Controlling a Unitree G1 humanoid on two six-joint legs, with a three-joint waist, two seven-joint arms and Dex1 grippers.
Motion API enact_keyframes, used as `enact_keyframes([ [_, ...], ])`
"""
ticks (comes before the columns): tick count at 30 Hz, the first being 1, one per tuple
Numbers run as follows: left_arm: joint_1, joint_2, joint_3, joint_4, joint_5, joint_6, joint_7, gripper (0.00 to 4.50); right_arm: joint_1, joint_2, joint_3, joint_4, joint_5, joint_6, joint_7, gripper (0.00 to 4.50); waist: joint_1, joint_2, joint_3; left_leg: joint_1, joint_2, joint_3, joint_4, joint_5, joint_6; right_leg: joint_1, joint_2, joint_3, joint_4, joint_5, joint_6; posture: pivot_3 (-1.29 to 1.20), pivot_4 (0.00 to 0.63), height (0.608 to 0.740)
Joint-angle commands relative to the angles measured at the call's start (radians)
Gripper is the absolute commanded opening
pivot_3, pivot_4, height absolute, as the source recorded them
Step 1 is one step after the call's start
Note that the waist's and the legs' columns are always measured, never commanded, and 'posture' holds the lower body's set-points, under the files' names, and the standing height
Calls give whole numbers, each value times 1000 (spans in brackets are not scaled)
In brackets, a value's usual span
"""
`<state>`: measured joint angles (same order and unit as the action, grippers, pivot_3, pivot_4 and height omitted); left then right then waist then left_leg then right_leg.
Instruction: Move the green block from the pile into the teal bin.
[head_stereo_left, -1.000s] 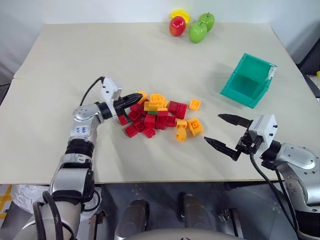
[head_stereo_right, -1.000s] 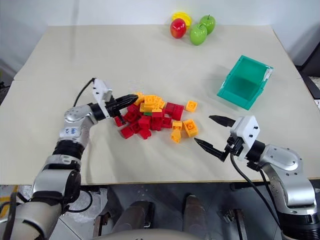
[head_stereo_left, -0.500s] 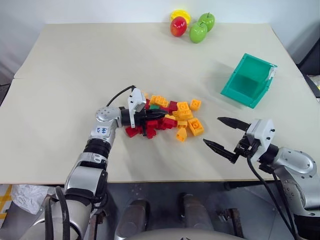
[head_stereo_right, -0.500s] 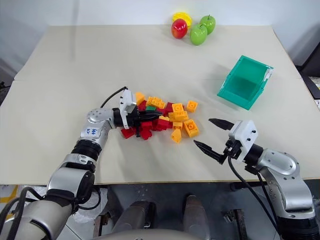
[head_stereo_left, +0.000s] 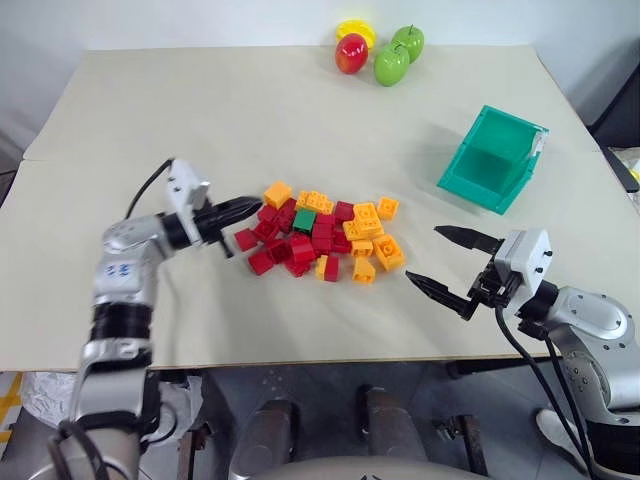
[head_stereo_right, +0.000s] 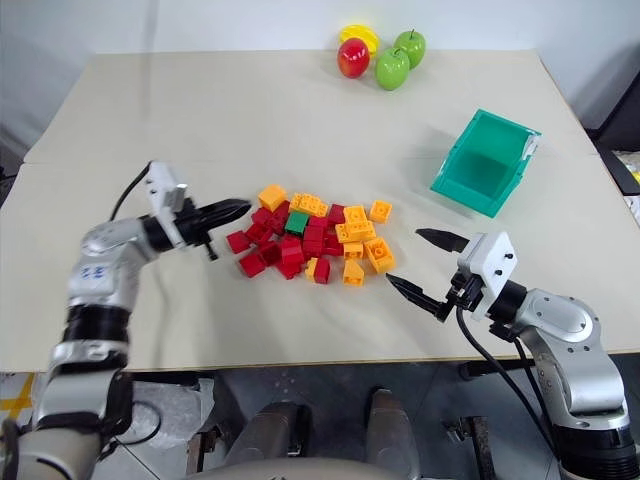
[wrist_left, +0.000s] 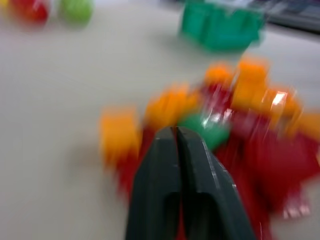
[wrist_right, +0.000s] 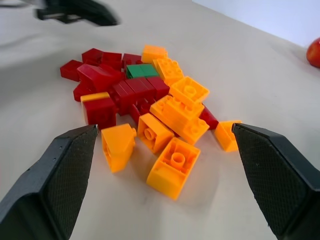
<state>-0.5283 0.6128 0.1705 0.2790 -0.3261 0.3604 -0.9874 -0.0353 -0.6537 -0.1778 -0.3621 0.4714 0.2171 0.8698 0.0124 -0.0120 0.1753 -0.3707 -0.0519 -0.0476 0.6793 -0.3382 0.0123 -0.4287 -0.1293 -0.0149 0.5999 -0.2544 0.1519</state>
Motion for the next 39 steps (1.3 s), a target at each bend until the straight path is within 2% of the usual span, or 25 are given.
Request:
enact_keyframes([
  [1,48,56,43,-198,-71,133,26,1494,-20,-10,-15,-1,15,-14,16,4500,9,0,0,0,0,0,0,0,0,0,0,0,0,0,0,0,150,740],
  [6,161,93,62,-371,-123,241,56,2959,-47,-10,-9,26,11,-17,33,4500,11,2,1,1,-1,-1,1,-1,1,1,-2,0,0,0,0,0,150,740],
  [11,136,46,-16,-390,-76,202,111,4467,-72,-4,4,45,5,-20,40,4500,11,2,1,1,0,0,1,-2,1,1,-1,0,-2,0,0,0,150,740],
  [13,103,8,-78,-366,-12,147,161,4493,-78,-2,6,48,4,-22,40,4500,13,2,1,0,-1,0,1,-1,1,1,-1,0,-3,0,0,0,150,740],
  [17,38,-76,-203,-366,63,172,241,4493,-71,4,7,35,3,-22,29,4500,14,2,1,0,-2,0,1,-1,1,1,-1,0,-3,0,0,0,150,740],
  [20,-39,-135,-253,-298,104,207,297,4493,-60,10,8,26,-2,-25,20,4500,13,2,1,0,-4,0,1,-2,1,1,-1,0,-2,0,1,0,150,740],
  [27,-176,-194,-330,-97,193,169,329,4493,-41,25,3,5,-10,-29,-7,4500,10,2,1,0,-5,1,1,-2,1,1,1,0,-1,0,1,0,150,740],
  [35,-248,-151,-381,-14,252,280,301,4493,1,30,-14,-37,-2,-16,-40,4500,8,2,0,1,-5,1,1,-2,1,1,1,0,-1,0,1,0,150,740],
  [39,-247,-114,-438,-33,274,317,240,4493,3,33,-8,-39,-4,-19,-47,4500,10,3,0,1,-5,2,2,-2,1,2,0,1,0,0,1,0,150,740],
])
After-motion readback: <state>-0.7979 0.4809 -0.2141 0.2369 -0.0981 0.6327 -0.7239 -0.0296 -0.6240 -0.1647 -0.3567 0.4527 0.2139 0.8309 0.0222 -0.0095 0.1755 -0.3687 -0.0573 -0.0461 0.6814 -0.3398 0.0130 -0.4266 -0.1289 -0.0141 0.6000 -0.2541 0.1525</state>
